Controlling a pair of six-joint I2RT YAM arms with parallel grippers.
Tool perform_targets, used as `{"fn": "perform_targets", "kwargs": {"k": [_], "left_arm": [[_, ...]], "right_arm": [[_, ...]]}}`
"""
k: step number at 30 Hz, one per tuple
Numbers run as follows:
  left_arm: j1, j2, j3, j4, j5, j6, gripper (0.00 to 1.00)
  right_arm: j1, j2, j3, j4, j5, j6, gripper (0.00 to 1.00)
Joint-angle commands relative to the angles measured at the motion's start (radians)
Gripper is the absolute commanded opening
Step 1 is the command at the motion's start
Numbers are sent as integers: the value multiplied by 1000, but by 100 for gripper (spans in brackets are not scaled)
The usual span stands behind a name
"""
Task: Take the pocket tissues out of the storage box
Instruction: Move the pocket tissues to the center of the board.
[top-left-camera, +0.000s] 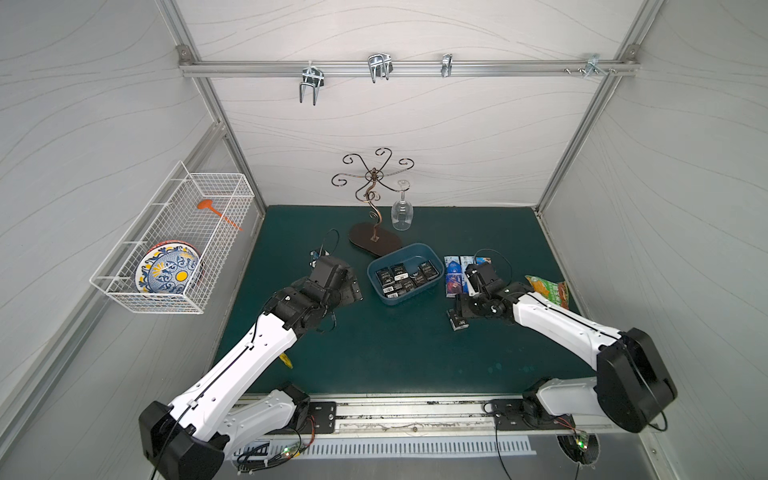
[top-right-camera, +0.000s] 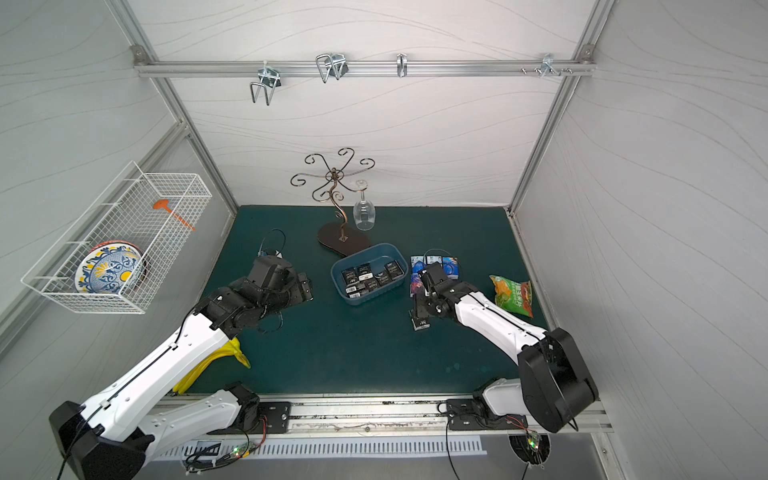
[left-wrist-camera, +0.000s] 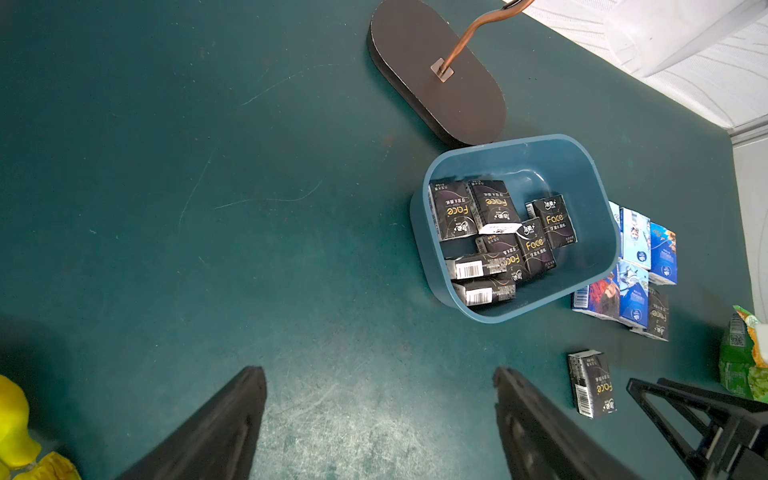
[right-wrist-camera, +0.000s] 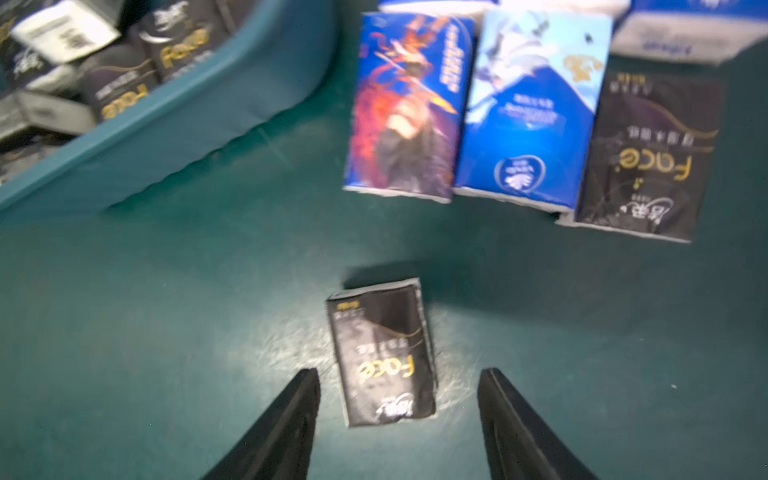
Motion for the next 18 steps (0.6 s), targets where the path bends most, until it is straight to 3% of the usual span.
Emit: {"fn": "perform_targets", "kwargs": {"k": [1,12,18], "left_arm": [[-3,-7,40,33,-2,4,90],[-2,-19,40,22,-10,-2,90],[-3,-26,37,16,-15,1,90]], "right_arm": [[-23,20,-44,81,-135,-32,67],[-17,134,-78,186,-193,-34,67],[23,189,-56,165,-80,0,60]]}}
